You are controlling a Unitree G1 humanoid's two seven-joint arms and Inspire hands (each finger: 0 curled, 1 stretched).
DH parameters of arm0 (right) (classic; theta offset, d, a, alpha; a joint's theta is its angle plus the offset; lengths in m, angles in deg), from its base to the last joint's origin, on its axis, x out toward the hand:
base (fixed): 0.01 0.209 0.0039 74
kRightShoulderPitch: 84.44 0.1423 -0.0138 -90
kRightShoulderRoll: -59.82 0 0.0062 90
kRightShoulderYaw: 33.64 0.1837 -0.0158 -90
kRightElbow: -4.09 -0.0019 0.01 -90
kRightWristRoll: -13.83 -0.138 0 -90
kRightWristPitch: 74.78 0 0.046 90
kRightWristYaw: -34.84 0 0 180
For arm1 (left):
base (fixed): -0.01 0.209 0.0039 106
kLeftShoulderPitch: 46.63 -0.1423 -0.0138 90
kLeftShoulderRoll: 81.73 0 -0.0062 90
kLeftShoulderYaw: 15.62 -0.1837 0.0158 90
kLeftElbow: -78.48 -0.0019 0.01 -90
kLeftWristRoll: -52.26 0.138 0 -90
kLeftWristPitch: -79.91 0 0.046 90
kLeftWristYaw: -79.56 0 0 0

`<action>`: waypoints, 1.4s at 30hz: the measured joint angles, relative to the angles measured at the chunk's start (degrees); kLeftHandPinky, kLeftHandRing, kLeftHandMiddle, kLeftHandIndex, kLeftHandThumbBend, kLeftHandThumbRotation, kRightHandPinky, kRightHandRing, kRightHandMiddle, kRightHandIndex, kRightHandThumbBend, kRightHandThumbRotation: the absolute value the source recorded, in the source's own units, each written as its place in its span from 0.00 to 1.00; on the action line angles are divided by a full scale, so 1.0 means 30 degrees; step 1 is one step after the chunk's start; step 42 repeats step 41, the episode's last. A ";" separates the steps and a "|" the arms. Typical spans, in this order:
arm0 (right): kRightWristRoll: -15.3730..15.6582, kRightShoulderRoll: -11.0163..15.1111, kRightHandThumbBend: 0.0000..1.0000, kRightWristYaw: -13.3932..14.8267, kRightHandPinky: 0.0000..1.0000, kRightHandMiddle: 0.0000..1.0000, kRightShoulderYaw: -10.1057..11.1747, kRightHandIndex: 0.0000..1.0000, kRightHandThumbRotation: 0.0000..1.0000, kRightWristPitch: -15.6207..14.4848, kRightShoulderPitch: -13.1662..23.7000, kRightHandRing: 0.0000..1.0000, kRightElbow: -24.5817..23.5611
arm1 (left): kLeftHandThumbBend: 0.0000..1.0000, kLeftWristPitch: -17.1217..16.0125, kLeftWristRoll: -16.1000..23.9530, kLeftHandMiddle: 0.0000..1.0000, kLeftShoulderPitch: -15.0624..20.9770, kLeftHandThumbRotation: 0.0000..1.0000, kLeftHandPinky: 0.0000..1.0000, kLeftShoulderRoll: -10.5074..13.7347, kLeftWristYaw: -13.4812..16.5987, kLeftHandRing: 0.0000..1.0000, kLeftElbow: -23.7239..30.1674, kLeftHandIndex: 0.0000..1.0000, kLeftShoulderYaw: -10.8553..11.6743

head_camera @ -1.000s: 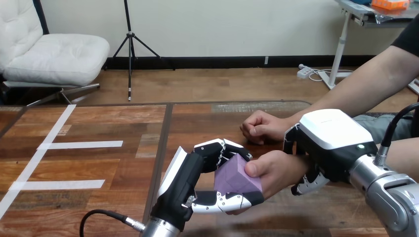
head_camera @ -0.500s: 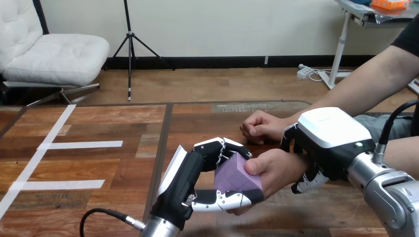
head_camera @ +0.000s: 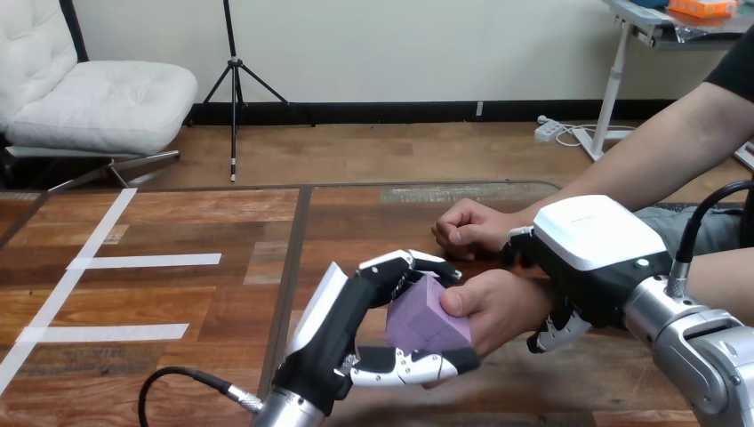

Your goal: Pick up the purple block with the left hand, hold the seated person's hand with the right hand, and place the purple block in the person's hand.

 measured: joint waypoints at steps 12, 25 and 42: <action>-0.0007 0.0004 0.81 0.0127 0.72 0.82 0.0001 0.81 0.00 0.0366 -0.0002 0.80 0.0185 | 0.89 0.0028 0.1089 0.91 -0.0001 0.49 0.83 0.0367 0.0580 0.88 0.0000 0.89 -0.0088; -0.0043 0.0007 0.82 0.0739 0.72 0.83 0.0006 0.82 0.00 0.0891 -0.0002 0.81 0.0388 | 0.93 0.0086 0.1461 0.96 -0.0001 0.56 0.87 0.0463 0.0963 0.94 0.0002 0.96 -0.0103; -0.0203 0.0013 0.83 0.1057 0.72 0.84 0.0084 0.83 0.00 0.1201 -0.0025 0.81 0.0546 | 0.96 0.0213 0.1058 1.00 -0.0003 0.60 0.94 0.0525 0.0733 0.98 0.0005 1.00 -0.0193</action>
